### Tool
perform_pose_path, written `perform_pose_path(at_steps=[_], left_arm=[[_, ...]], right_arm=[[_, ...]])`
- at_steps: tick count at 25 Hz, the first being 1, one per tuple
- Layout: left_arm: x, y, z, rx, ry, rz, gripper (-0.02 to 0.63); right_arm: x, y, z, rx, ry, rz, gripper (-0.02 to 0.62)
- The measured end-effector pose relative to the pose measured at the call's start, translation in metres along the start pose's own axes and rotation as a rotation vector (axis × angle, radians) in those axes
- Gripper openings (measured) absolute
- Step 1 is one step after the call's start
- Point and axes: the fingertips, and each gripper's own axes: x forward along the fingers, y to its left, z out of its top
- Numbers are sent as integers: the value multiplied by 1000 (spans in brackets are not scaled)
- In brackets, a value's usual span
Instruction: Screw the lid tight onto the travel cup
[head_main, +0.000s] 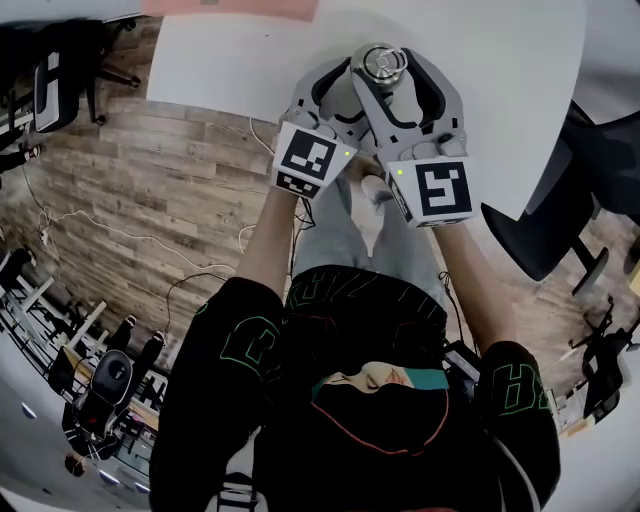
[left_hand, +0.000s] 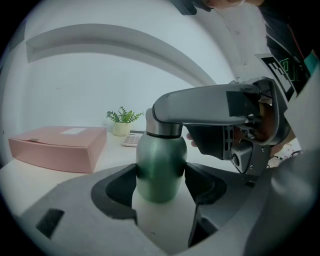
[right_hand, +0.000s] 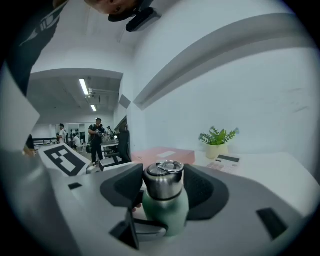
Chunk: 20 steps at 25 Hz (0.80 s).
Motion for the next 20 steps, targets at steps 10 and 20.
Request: perform_pose_path(at_steps=[10,20], left_arm=[[0,-1,-1,2,0,-2,313],[1,-4,-2,0,3,-6,314]], right_arm=[[-4,4,1,-90,27,316,265],[-13,14,-3,-187,161,715,278]])
